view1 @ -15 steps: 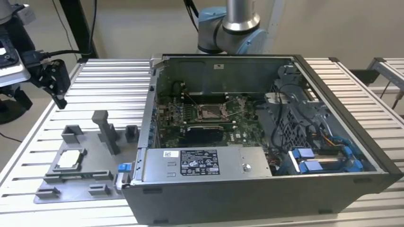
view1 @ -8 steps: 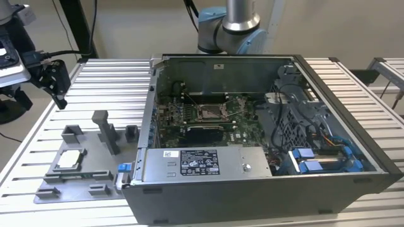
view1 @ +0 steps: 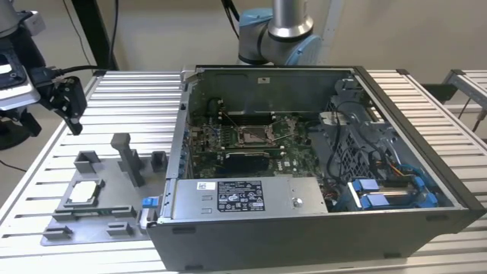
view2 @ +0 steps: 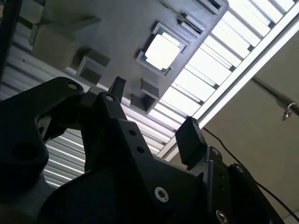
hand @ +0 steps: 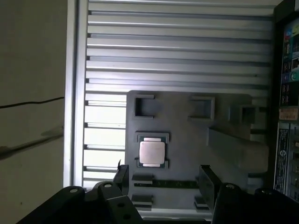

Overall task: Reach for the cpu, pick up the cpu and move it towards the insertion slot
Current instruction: 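Pick up the cpu and move it towards the insertion slot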

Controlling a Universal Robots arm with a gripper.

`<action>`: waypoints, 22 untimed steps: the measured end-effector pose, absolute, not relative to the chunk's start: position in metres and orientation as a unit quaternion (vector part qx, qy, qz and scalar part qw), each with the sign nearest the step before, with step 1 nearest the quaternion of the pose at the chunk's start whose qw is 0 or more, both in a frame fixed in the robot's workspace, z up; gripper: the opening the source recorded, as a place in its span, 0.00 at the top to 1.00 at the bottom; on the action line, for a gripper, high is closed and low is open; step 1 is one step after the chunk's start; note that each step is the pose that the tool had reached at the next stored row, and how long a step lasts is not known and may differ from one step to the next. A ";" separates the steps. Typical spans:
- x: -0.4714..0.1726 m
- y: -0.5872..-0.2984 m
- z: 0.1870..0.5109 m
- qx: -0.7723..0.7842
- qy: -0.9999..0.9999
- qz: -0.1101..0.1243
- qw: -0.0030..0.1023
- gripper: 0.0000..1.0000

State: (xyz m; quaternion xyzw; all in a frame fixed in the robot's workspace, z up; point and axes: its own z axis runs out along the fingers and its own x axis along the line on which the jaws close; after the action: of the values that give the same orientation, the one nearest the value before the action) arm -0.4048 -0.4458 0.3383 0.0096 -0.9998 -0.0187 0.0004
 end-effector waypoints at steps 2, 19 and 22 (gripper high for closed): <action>-0.405 -0.446 0.336 0.010 -1.000 -0.019 0.000 0.00; -0.410 -0.446 0.315 0.005 -1.000 -0.019 0.000 0.00; -0.411 -0.446 0.311 0.005 -1.000 -0.019 0.000 0.00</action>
State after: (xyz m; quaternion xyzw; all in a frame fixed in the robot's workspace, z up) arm -0.4108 -0.4458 0.3108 0.0051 -0.9998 -0.0187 0.0004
